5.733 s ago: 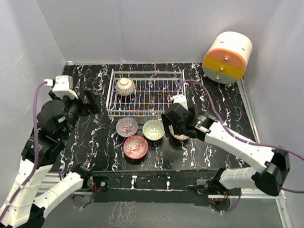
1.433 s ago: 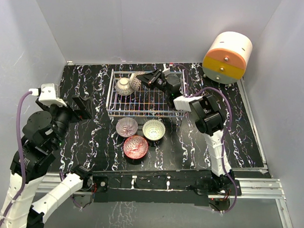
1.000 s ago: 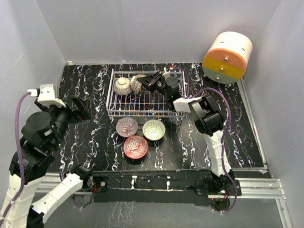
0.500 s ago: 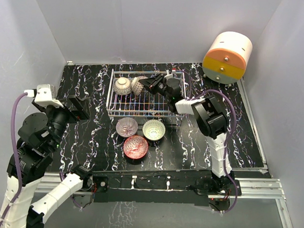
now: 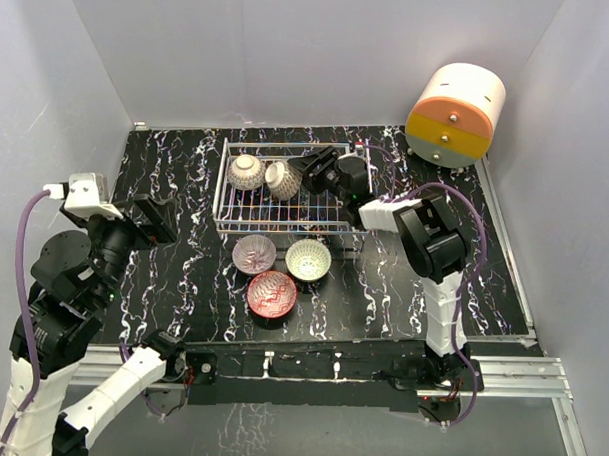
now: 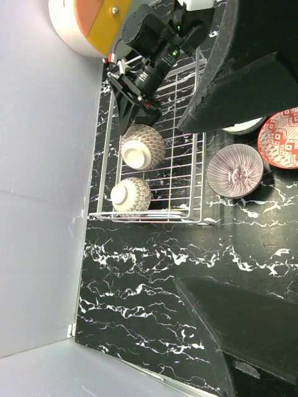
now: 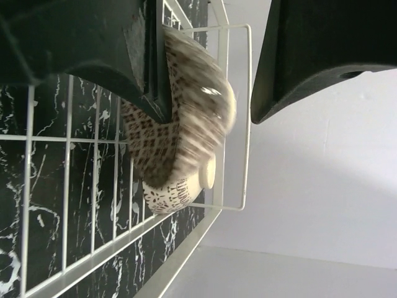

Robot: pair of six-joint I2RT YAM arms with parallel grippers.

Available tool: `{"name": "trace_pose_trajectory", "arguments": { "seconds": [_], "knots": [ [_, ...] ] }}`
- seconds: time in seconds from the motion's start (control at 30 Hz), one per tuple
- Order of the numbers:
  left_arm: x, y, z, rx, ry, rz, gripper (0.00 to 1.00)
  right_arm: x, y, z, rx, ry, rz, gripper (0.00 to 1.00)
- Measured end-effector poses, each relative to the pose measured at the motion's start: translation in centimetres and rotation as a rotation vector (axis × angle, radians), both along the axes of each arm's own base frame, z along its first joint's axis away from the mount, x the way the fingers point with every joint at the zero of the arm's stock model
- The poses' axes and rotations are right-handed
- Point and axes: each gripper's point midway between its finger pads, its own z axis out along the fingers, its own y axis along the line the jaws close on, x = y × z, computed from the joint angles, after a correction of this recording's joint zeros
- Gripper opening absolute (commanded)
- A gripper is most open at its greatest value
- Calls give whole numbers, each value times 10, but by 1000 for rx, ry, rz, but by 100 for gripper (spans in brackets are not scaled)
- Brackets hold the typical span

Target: Load the bowls into the dish rack

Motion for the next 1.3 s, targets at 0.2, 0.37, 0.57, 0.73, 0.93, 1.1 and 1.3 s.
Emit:
{"name": "trace_pose_trajectory", "arguments": {
  "seconds": [0.2,0.37,0.57,0.73,0.93,1.1,1.3],
  "knots": [
    [-1,0,0,-7,-2,0,97,2,-9,-5,-53,27,-28,57],
    [-1,0,0,-9,-2,0,97,3,-14,-13,-81,55,-47,58],
    [-2,1,1,-13,-6,0,97,2,-23,-31,-163,107,-78,69],
    [-3,1,1,-14,-7,0,97,0,-34,-32,-239,123,-107,80],
    [-3,1,1,-14,-7,-2,97,6,-41,-31,-343,135,-125,89],
    [-3,0,1,-14,-7,-3,97,5,-45,-31,-416,136,-112,98],
    [-2,0,0,-13,-5,-4,97,10,-50,-20,-540,95,-89,98]
  ]
}}
